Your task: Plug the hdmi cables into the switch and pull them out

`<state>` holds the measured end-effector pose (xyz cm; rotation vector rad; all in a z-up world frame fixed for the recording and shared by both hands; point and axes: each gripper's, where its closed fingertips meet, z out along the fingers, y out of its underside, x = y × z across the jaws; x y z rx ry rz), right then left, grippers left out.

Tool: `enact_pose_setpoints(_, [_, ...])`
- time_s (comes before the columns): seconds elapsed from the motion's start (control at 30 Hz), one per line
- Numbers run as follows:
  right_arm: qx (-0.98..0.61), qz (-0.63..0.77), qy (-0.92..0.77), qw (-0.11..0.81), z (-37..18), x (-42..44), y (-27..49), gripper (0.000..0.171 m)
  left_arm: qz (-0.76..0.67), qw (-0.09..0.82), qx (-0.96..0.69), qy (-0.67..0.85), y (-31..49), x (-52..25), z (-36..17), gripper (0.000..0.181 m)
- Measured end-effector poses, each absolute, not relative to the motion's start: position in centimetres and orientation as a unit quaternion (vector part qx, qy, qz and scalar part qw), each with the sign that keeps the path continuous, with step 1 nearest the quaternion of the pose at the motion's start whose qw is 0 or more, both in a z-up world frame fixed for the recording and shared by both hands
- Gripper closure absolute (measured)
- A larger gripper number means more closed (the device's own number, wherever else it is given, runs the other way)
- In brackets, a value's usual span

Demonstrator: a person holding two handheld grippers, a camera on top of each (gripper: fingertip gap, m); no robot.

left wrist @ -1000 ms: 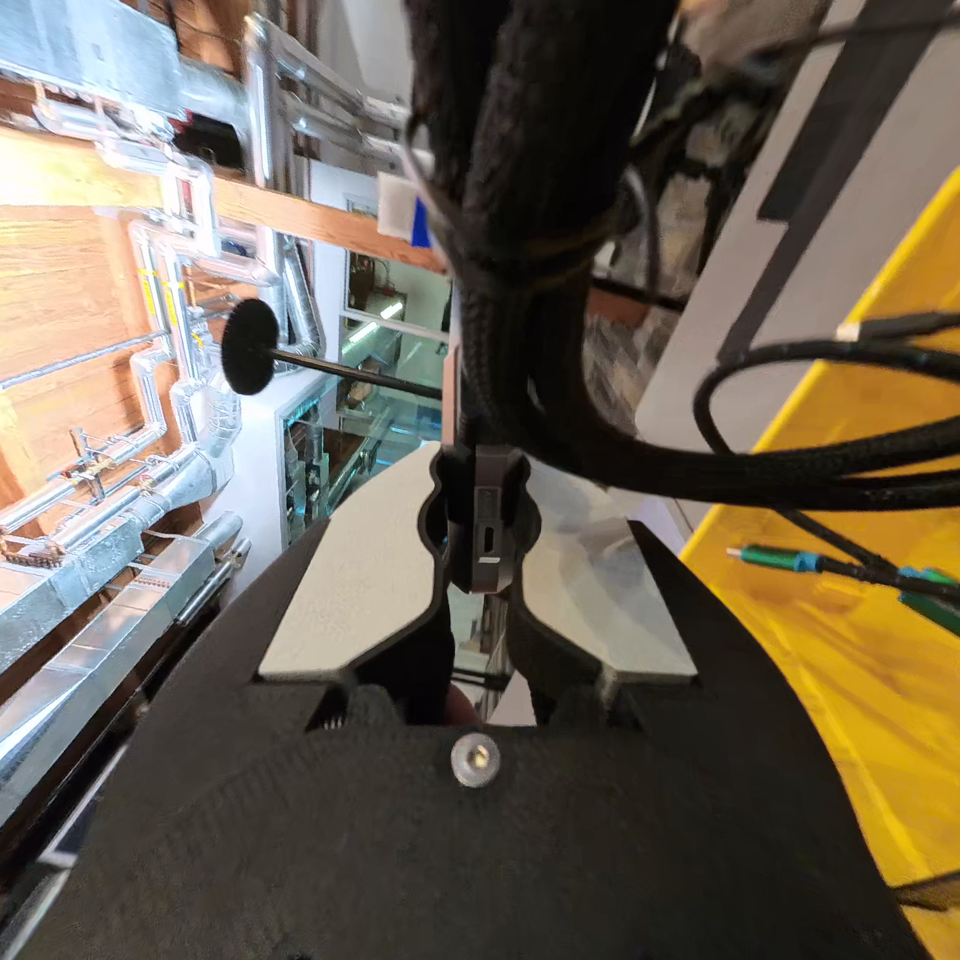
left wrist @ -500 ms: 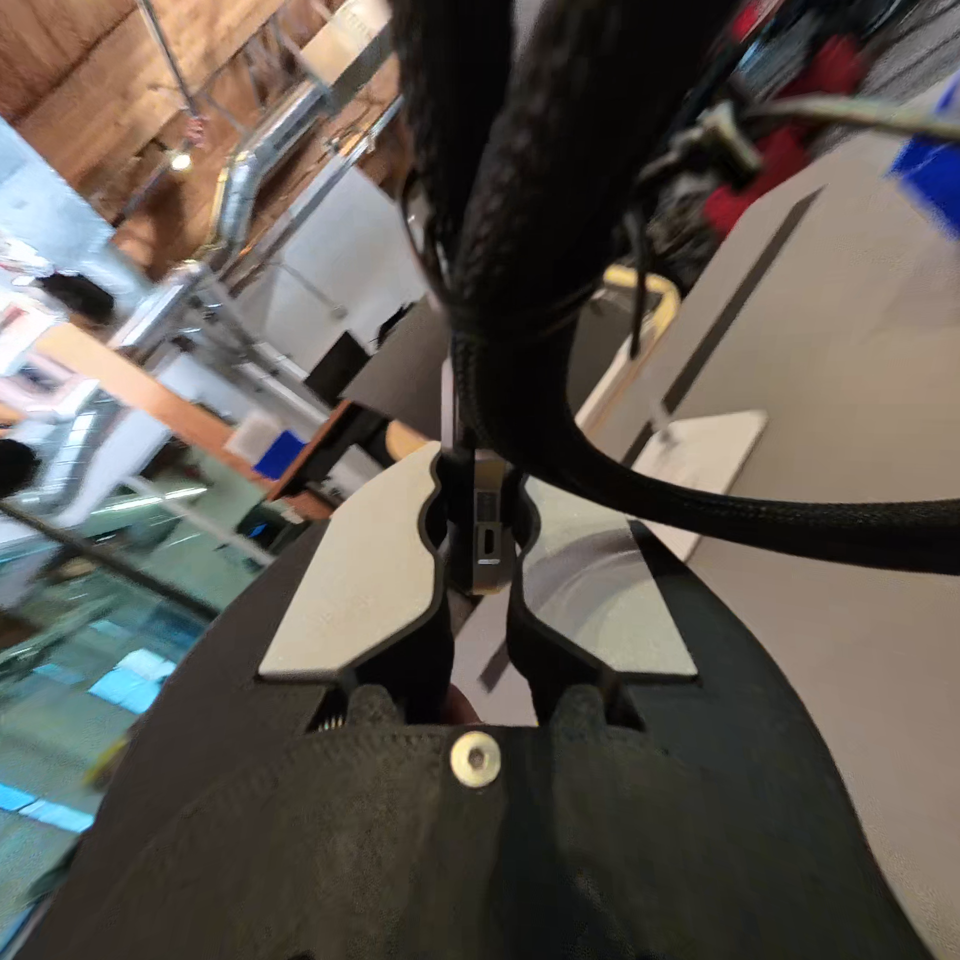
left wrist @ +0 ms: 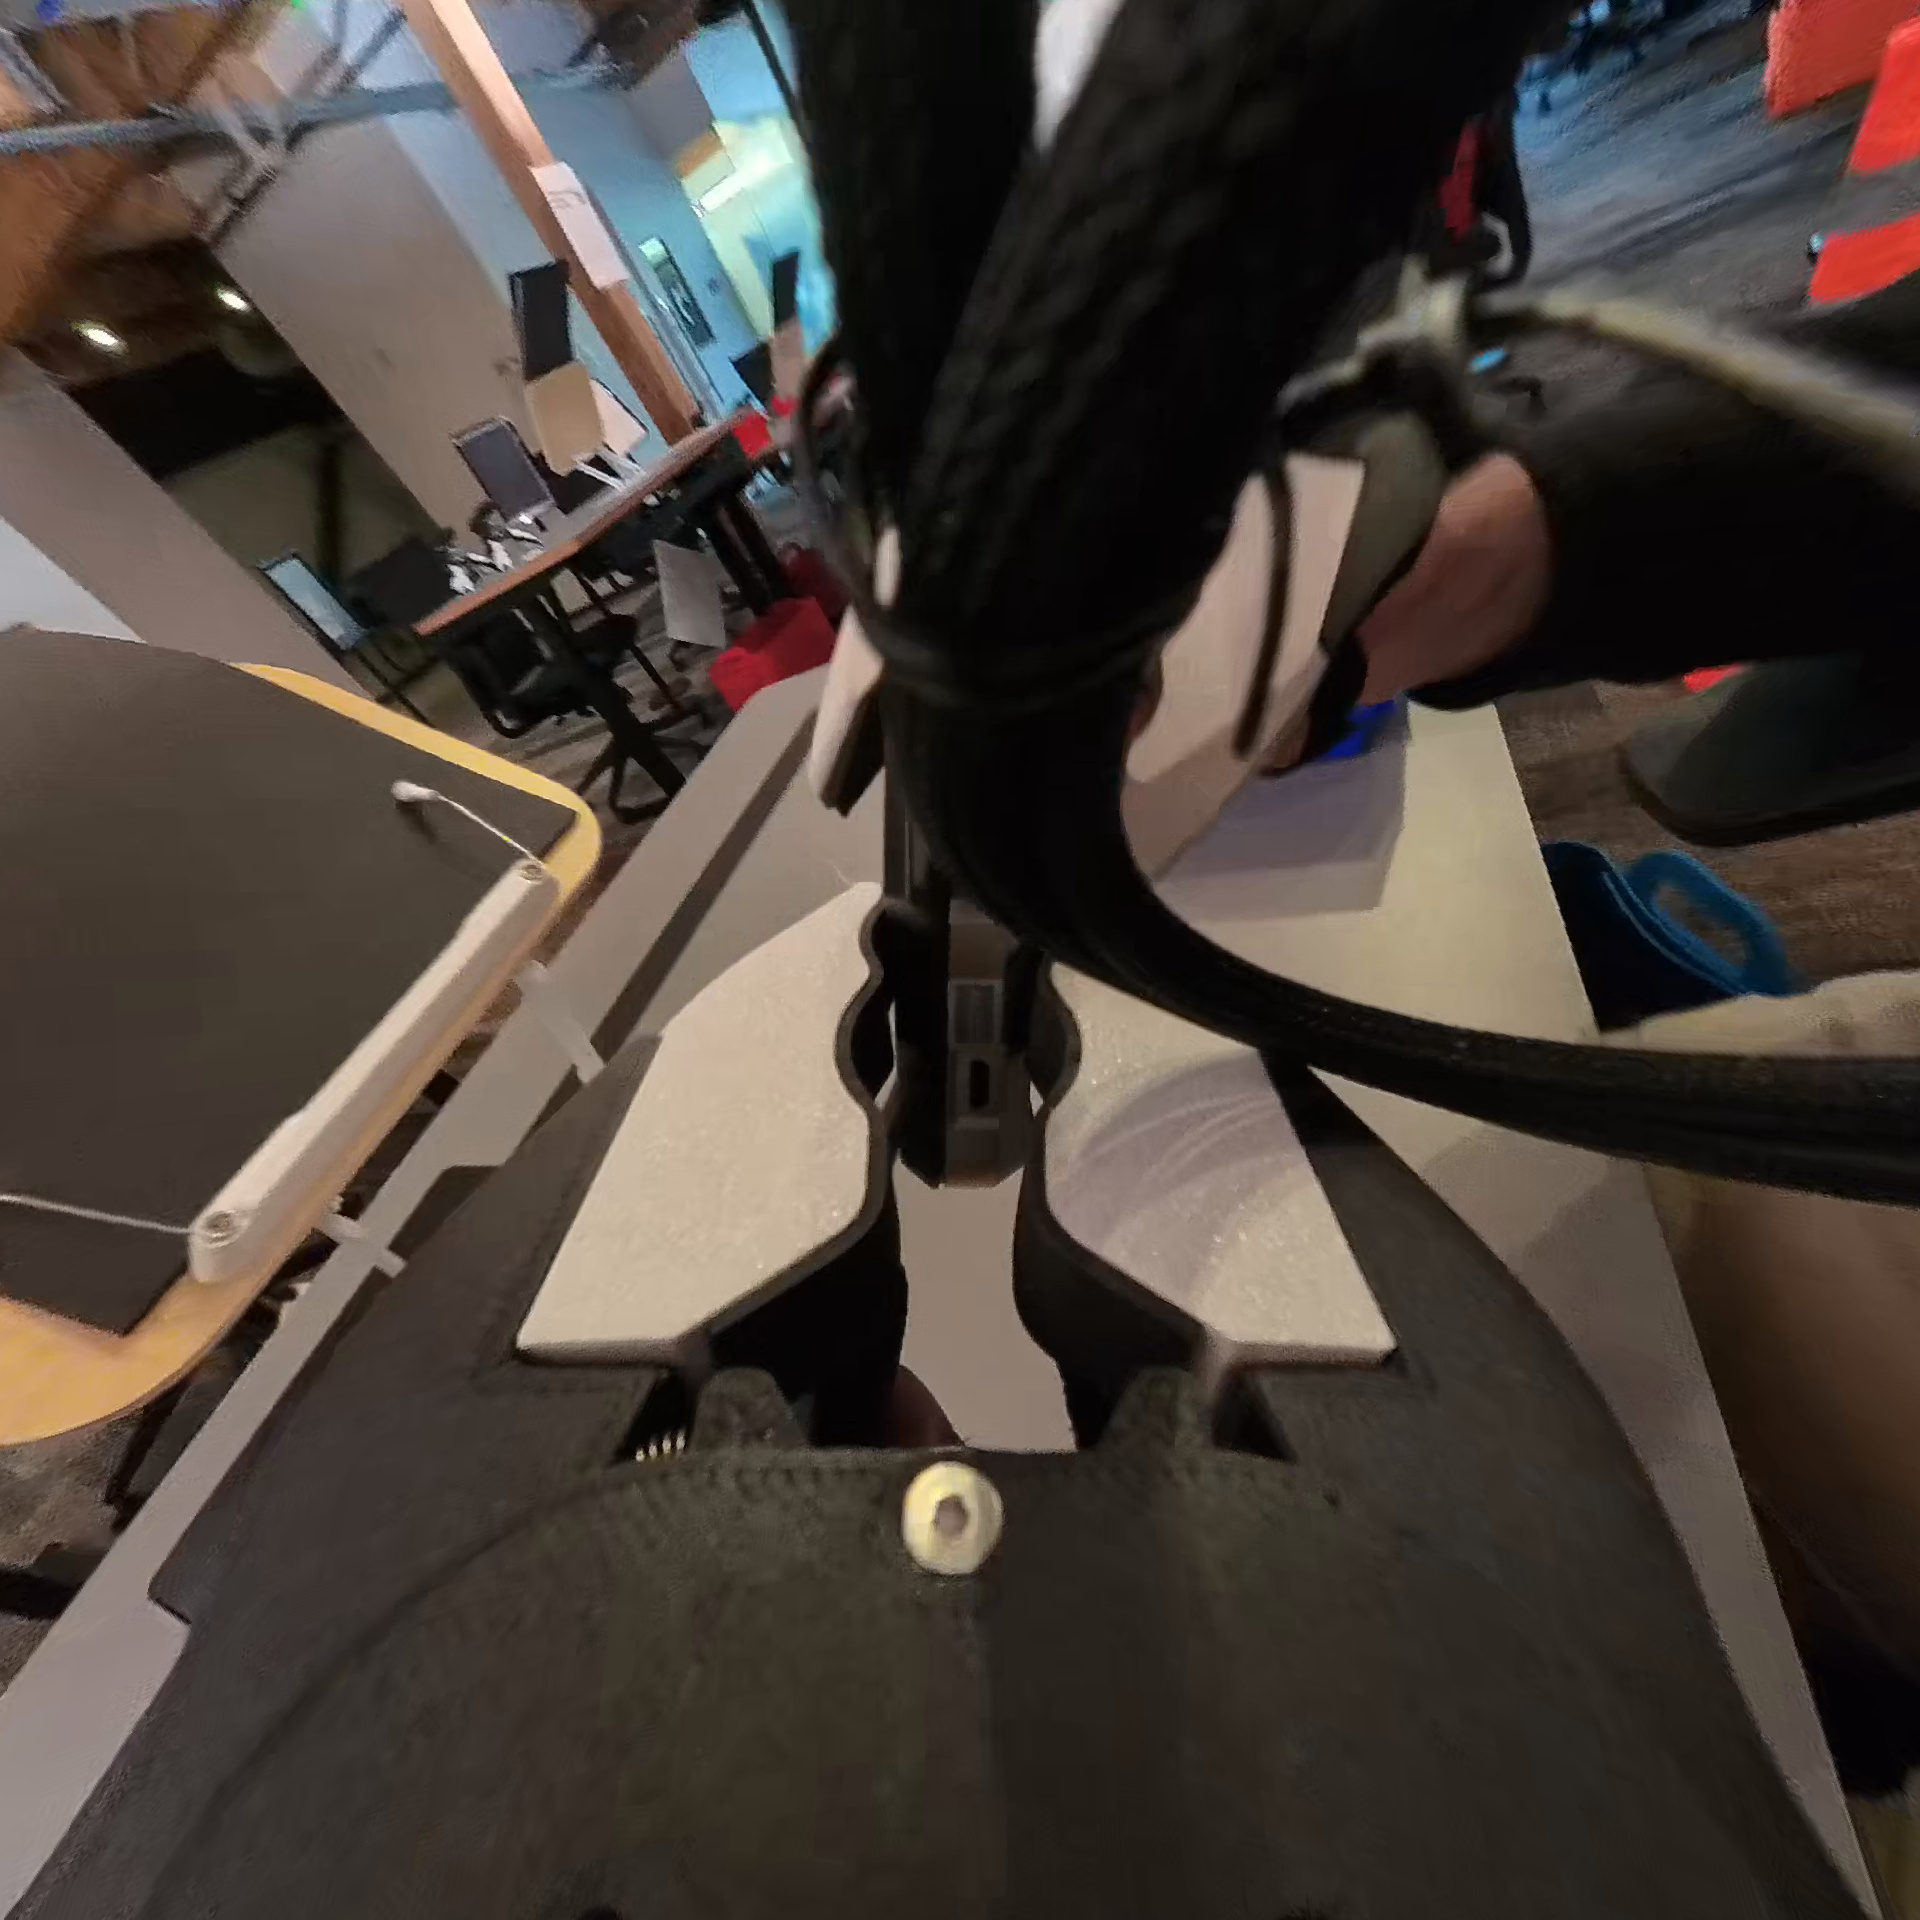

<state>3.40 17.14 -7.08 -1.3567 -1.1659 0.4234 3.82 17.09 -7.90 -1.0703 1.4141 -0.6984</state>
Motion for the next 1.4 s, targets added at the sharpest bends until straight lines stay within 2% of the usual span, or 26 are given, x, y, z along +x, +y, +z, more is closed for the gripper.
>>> enact_pose_setpoints(0.07, [-0.577,0.210,-0.508,0.604,-6.9,3.1,16.4,0.134,-0.297,0.564,-0.457,0.620,16.7,4.3,-9.2,0.161])
enact_pose_setpoints(0.23, [-0.588,0.179,-0.540,0.574,-8.7,3.6,16.1,0.149,-0.298,0.547,-0.472,0.624,17.1,4.7,-10.9,0.157])
enact_pose_setpoints(0.4, [-0.609,0.098,-0.523,0.588,-8.5,5.8,17.7,0.151,-0.226,0.563,-0.500,0.618,19.9,2.9,-10.2,0.147])
enact_pose_setpoints(0.6, [-0.643,-0.026,-0.524,0.558,-10.5,9.0,19.9,0.151,-0.050,0.603,-0.547,0.578,25.6,-3.1,-7.0,0.152])
enact_pose_setpoints(0.67, [-0.653,-0.050,-0.524,0.545,-11.2,9.4,20.3,0.151,-0.041,0.624,-0.547,0.556,25.8,-4.3,-5.1,0.153])
enact_pose_setpoints(0.8, [-0.658,-0.080,-0.527,0.531,-12.1,9.3,20.8,0.151,-0.001,0.639,-0.504,0.581,23.6,-3.0,-3.4,0.145])
enact_pose_setpoints(0.97, [-0.645,-0.099,-0.547,0.525,-12.4,8.2,20.4,0.151,0.049,0.594,-0.471,0.651,20.4,1.8,-6.6,0.136])
enact_pose_setpoints(1.13, [-0.618,-0.108,-0.575,0.525,-12.4,6.6,19.4,0.151,0.150,0.523,-0.464,0.699,20.3,4.1,-12.4,0.137])
enact_pose_setpoints(1.23, [-0.599,-0.123,-0.597,0.519,-12.6,5.6,18.9,0.151,0.211,0.509,-0.461,0.696,21.2,4.2,-14.0,0.137])
enact_pose_setpoints(1.4, [-0.569,-0.155,-0.623,0.514,-13.2,4.3,18.4,0.148,0.246,0.511,-0.458,0.685,21.7,4.4,-14.8,0.152])
